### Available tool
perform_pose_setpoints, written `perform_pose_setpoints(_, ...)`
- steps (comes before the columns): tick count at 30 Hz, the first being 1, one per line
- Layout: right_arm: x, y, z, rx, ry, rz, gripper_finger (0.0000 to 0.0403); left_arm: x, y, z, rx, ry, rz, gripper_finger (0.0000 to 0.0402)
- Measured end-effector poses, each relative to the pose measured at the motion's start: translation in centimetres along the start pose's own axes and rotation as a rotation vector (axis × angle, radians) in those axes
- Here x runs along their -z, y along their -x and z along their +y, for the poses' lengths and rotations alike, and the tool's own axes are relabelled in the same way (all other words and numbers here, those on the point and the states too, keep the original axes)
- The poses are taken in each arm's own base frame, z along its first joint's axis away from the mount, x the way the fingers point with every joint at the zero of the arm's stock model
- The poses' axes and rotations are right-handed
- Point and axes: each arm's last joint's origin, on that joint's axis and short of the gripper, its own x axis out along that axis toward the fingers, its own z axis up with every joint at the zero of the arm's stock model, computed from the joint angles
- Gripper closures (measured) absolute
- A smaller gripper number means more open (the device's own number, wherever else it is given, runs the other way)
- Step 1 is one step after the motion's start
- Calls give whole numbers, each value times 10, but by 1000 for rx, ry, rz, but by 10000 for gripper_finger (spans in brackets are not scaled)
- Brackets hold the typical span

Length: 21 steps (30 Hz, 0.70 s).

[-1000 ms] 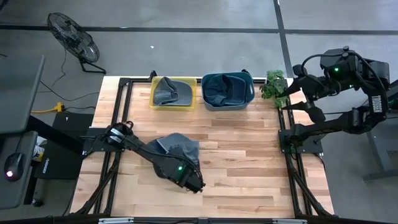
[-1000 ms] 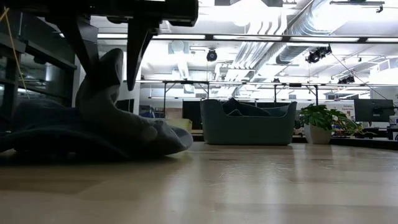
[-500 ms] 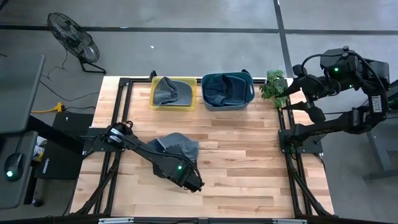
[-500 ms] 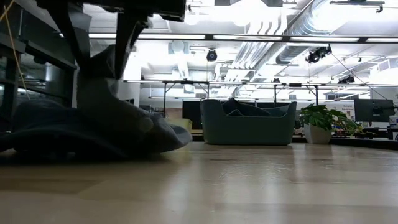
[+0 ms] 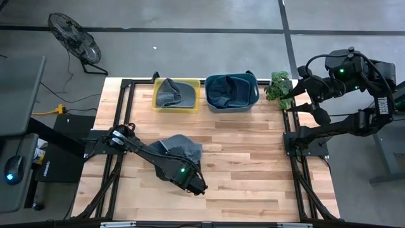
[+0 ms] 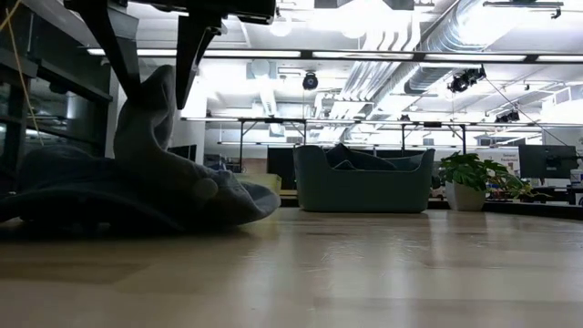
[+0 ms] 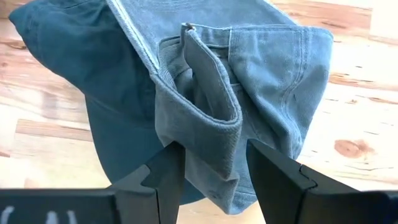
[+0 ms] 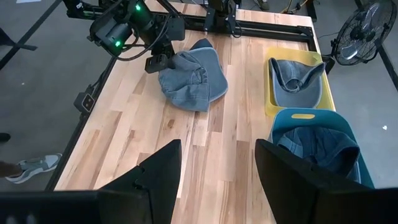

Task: Pick & Place hat
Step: Put the gray cap into the yellow bin

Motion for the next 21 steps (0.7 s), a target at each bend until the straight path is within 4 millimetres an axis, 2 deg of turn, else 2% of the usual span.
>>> perform_pose_setpoints(21,0,0,0,-3,-4,-1,204,1,-4,1,-14,-9,-8,235)
